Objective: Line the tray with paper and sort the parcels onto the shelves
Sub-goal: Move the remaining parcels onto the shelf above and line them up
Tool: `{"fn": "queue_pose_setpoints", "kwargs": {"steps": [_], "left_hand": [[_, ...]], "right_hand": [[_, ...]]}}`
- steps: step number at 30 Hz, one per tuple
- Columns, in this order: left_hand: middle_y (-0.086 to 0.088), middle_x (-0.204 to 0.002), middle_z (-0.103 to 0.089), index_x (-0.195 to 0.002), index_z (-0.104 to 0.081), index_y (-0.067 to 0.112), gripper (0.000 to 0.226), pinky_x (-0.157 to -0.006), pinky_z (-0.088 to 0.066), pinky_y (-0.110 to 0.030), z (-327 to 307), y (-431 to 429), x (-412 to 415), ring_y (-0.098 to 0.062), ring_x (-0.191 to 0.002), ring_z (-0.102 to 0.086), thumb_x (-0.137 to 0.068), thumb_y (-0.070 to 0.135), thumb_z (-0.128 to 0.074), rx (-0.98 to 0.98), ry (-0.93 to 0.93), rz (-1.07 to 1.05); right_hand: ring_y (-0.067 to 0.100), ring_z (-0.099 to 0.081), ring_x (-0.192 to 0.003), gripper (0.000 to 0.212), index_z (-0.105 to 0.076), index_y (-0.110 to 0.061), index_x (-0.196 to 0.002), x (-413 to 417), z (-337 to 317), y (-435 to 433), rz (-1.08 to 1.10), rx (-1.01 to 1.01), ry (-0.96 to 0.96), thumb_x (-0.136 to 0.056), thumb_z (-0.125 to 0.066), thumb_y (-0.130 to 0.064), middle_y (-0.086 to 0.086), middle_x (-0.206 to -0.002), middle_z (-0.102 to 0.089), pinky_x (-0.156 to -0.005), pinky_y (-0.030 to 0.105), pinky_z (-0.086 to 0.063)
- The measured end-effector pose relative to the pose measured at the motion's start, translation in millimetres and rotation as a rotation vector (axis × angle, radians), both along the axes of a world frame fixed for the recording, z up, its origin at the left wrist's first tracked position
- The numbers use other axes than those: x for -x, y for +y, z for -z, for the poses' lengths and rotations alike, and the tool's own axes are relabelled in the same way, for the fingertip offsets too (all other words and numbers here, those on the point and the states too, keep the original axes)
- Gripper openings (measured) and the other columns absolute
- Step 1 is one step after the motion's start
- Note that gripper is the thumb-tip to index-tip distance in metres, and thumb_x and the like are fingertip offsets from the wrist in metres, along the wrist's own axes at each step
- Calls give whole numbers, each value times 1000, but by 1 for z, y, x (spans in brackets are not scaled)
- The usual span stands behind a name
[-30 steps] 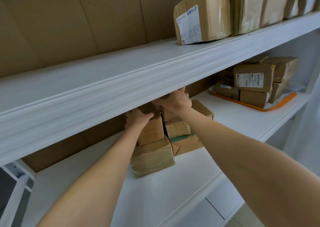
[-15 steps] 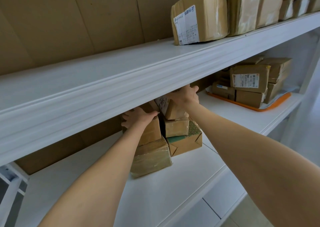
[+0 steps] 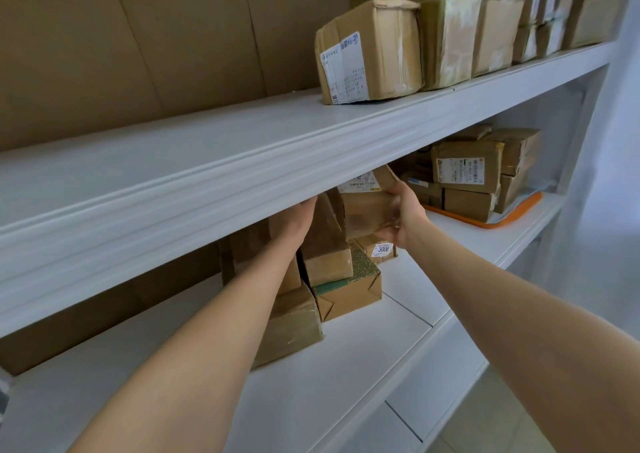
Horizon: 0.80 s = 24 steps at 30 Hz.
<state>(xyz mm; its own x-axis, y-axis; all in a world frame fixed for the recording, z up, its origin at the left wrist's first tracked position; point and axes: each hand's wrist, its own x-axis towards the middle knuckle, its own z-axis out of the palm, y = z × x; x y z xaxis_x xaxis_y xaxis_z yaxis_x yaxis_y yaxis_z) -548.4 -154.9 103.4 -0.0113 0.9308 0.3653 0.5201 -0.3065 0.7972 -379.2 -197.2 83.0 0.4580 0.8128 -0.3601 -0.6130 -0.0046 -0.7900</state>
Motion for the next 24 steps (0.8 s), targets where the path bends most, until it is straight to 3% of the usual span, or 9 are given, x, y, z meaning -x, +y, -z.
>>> {"fn": "queue_pose_setpoints", "kwargs": {"steps": [4,6,8,11,13,15,18,22,24], "left_hand": [[-11,-132,-54,-132,-50,9,43,-74,-42,-23,2,1,-13,-27,-117,-54,-94,31,-54,93,123,-7],[-12,-138,-50,-137,-44,10,52,-86,-44,-32,3,-1,-8,-29,-123,-49,-93,34,-56,85,293,-95],[-13,-148,-36,-146,-31,11,70,-103,-33,-42,5,1,6,-32,-134,-35,-90,44,-57,138,480,-208],[-17,-153,-25,-148,-24,10,80,-109,-25,-49,8,6,28,-36,-140,-23,-88,53,-55,202,641,-322],[-18,-145,-40,-141,-38,8,64,-96,-41,-42,14,8,34,-34,-131,-40,-91,42,-57,94,589,-300],[-13,-134,-52,-133,-47,9,45,-78,-47,-30,17,4,30,-28,-118,-54,-93,28,-56,-39,463,-159],[-10,-146,-41,-144,-35,9,53,-96,-44,-30,15,-2,7,-25,-130,-45,-96,21,-51,-21,290,64],[-16,-150,-34,-146,-27,2,56,-107,-34,-39,14,1,-28,-31,-135,-37,-100,30,-40,383,13,95],[-18,-148,-36,-144,-31,1,56,-111,-32,-43,19,11,-35,-33,-134,-38,-102,36,-33,500,-2,54]], "right_hand": [[31,-66,-94,53,-55,-14,-118,-13,14,-9,-16,-44,113,-73,-72,-36,14,-111,-64,-66,43,-60],[31,-65,-95,40,-56,-15,-106,-17,19,-13,-32,-47,151,-75,-70,-36,15,-107,-61,-67,43,-61],[30,-65,-93,33,-55,-15,-96,-16,21,-15,-60,-44,178,-77,-68,-38,15,-102,-60,-63,42,-61],[26,-65,-90,32,-57,-15,-95,-5,22,-11,-75,-54,205,-77,-68,-39,13,-99,-62,-62,42,-61],[25,-66,-91,37,-58,-15,-103,4,24,-5,-70,-70,245,-77,-69,-39,13,-102,-64,-68,42,-61],[26,-66,-96,48,-56,-16,-116,12,27,1,-57,-74,258,-77,-70,-40,13,-110,-64,-78,43,-60],[28,-66,-99,55,-53,-15,-123,20,32,7,-27,-96,311,-77,-70,-40,13,-113,-64,-81,44,-59],[26,-67,-96,54,-53,-15,-124,14,38,10,9,-115,368,-79,-66,-44,13,-110,-65,-68,38,-61],[27,-66,-97,56,-53,-16,-125,9,42,14,4,-111,382,-80,-64,-47,13,-112,-65,-73,39,-61]]}}
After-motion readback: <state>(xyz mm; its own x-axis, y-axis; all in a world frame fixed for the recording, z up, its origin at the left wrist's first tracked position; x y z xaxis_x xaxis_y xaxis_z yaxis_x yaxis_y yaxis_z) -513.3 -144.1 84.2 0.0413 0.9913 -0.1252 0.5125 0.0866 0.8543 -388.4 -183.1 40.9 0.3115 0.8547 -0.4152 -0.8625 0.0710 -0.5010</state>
